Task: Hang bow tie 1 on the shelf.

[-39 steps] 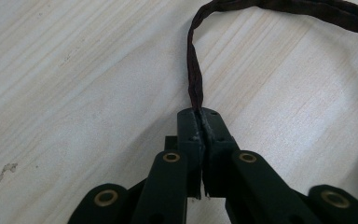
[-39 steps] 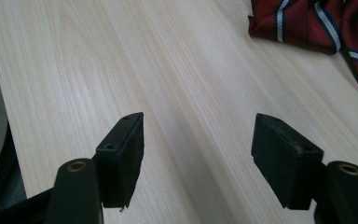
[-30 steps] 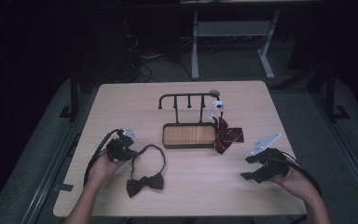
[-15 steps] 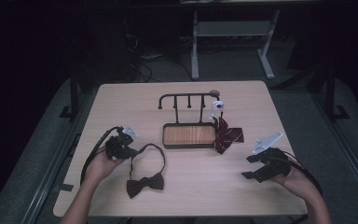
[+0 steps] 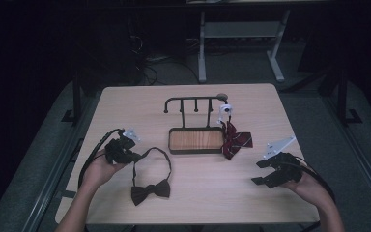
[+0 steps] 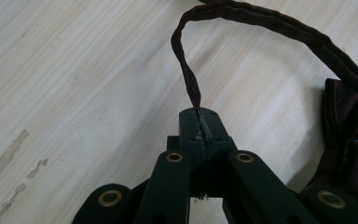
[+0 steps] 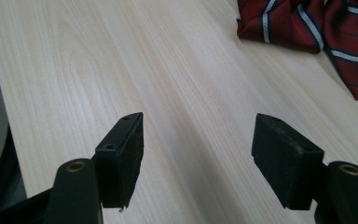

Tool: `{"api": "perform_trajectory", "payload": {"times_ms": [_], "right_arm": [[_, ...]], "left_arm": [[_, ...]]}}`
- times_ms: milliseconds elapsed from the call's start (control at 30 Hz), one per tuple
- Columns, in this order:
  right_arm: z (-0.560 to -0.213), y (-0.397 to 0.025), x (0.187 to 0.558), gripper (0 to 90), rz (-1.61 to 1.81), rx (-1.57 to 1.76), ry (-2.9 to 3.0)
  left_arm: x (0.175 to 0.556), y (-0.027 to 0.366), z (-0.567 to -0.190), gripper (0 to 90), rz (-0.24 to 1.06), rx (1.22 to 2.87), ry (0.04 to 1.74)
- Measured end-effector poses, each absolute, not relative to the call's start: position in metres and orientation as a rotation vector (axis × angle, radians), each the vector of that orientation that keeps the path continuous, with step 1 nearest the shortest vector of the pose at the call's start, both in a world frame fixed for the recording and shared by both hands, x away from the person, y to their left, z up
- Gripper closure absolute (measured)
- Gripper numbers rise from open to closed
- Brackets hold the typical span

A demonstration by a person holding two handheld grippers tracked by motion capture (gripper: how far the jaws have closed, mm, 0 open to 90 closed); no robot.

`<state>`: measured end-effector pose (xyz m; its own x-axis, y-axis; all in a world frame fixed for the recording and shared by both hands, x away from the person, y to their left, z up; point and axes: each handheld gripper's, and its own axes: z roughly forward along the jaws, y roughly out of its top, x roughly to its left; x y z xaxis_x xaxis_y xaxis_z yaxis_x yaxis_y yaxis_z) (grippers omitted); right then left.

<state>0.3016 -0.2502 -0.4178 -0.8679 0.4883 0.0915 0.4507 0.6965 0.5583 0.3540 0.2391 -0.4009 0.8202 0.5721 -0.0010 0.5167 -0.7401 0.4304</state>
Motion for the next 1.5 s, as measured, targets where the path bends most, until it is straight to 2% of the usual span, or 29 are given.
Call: {"api": "perform_trajectory", "payload": {"times_ms": [1500], "right_arm": [[-0.415,-0.254,0.303,33.5,0.91,0.795,2.808]], "left_arm": [[0.341,0.222,-0.335,89.3,0.161,2.592,0.626]]}}
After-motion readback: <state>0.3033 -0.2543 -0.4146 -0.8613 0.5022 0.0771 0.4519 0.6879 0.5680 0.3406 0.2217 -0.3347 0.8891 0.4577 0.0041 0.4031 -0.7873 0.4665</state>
